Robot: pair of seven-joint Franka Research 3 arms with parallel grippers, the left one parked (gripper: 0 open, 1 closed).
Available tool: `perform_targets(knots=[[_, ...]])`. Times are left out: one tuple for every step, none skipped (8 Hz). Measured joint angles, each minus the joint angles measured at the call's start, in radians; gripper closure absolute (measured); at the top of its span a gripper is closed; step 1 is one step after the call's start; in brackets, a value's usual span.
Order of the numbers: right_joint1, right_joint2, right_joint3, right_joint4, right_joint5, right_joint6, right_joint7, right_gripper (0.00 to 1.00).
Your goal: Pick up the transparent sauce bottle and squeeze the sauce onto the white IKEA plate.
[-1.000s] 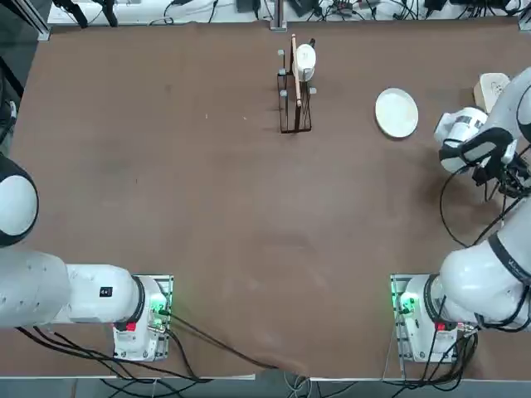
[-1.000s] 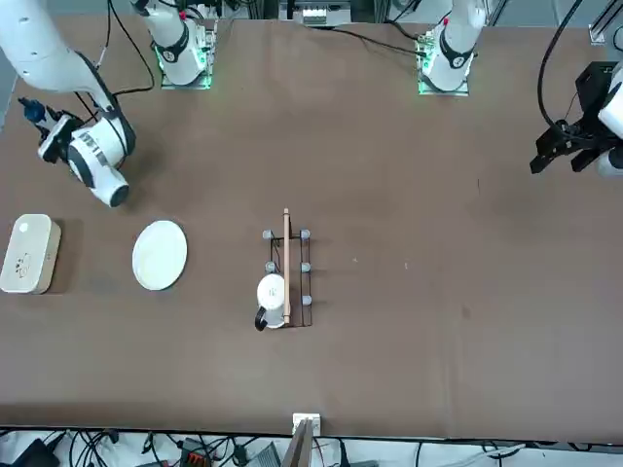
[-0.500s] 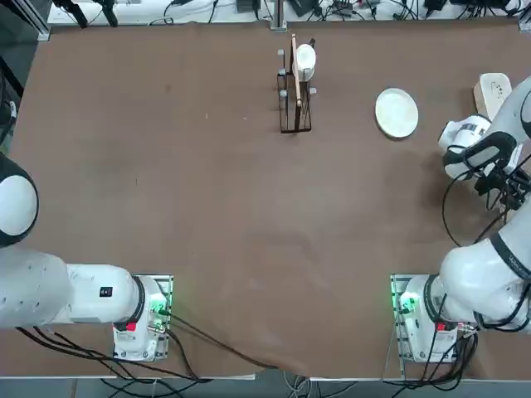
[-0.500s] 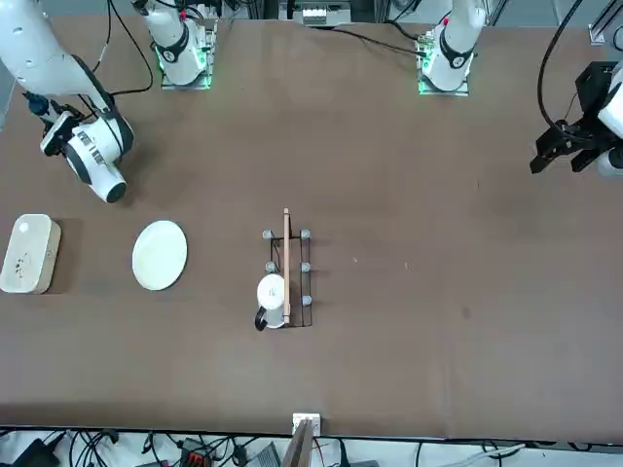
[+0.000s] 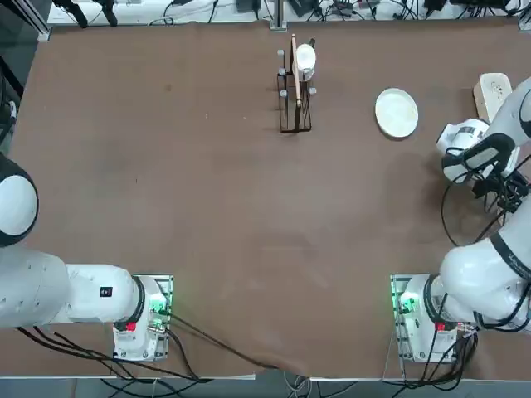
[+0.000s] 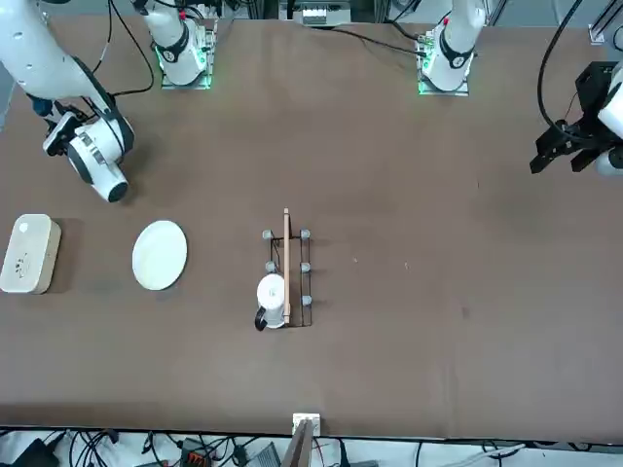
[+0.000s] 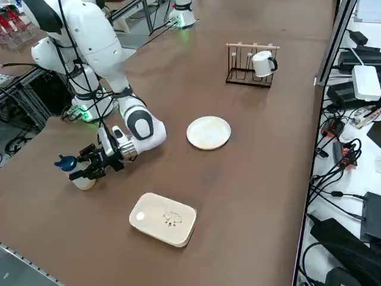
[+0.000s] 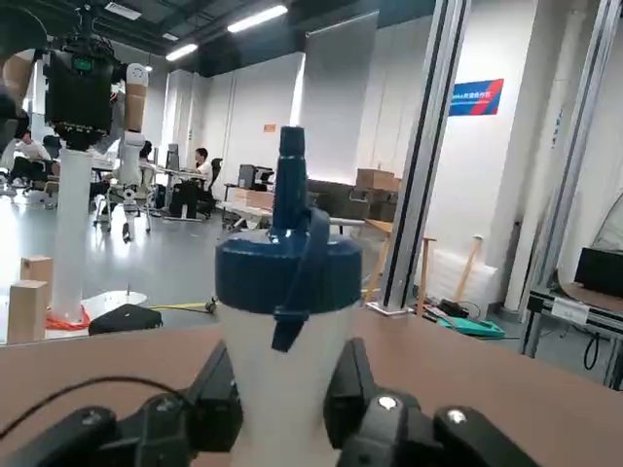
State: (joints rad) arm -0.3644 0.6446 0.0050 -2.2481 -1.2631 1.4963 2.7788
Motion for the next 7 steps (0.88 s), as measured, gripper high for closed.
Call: perform_targets(knots=[[0.000, 0.000, 0.001, -0.001, 0.000, -0.002, 0.001, 0.56], [0.001, -0.001, 0.005, -0.001, 0.000, -0.004, 0.002, 0.57], [0.005, -0.002, 0.010, -0.001, 0.000, -0.005, 0.002, 0.57], [0.007, -0.003, 0.012, -0.003, 0.000, -0.006, 0.002, 0.57], [0.009, -0.003, 0.012, -0.008, 0.000, -0.008, 0.003, 0.56], [0.010, -0.003, 0.012, -0.016, 0.000, -0.012, 0.003, 0.50], [0.011, -0.003, 0.012, -0.028, 0.000, -0.013, 0.003, 0.34]])
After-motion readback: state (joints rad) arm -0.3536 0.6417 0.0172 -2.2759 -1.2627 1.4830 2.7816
